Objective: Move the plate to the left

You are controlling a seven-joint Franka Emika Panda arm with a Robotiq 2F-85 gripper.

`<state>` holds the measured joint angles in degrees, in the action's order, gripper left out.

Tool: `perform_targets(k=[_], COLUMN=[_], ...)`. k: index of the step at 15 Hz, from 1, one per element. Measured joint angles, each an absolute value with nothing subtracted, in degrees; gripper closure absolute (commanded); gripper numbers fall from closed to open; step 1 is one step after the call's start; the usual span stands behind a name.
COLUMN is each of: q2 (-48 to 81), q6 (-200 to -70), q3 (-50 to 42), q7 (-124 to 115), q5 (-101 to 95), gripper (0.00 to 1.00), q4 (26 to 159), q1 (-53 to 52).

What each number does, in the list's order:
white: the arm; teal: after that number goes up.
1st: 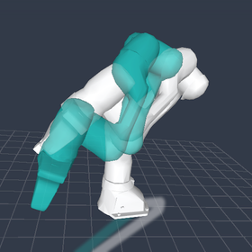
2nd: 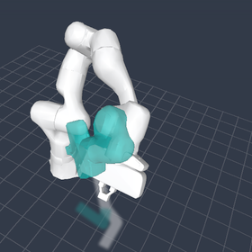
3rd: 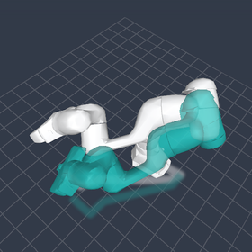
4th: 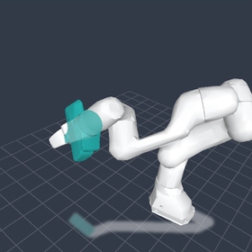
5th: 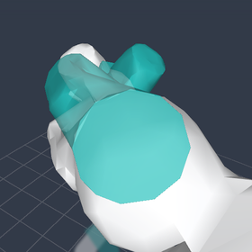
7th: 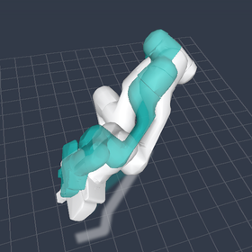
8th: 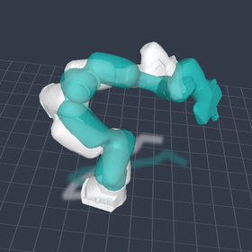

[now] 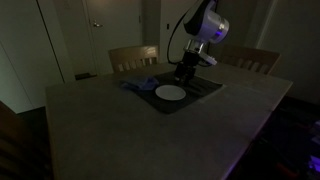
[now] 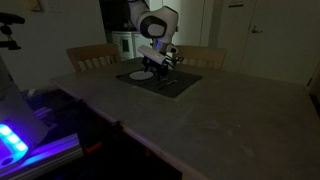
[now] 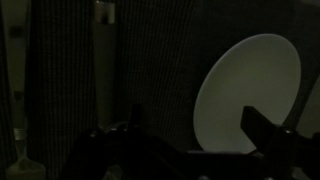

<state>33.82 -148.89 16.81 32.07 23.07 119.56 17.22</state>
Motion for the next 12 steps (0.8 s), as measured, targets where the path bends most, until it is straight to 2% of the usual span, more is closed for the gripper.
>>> perform_targets(k=[12], q2=[33.88], q6=[-146.20], q3=[18.49], q7=[32.77], q5=[25.36], gripper=[0.00], q4=[119.56], q1=[17.56])
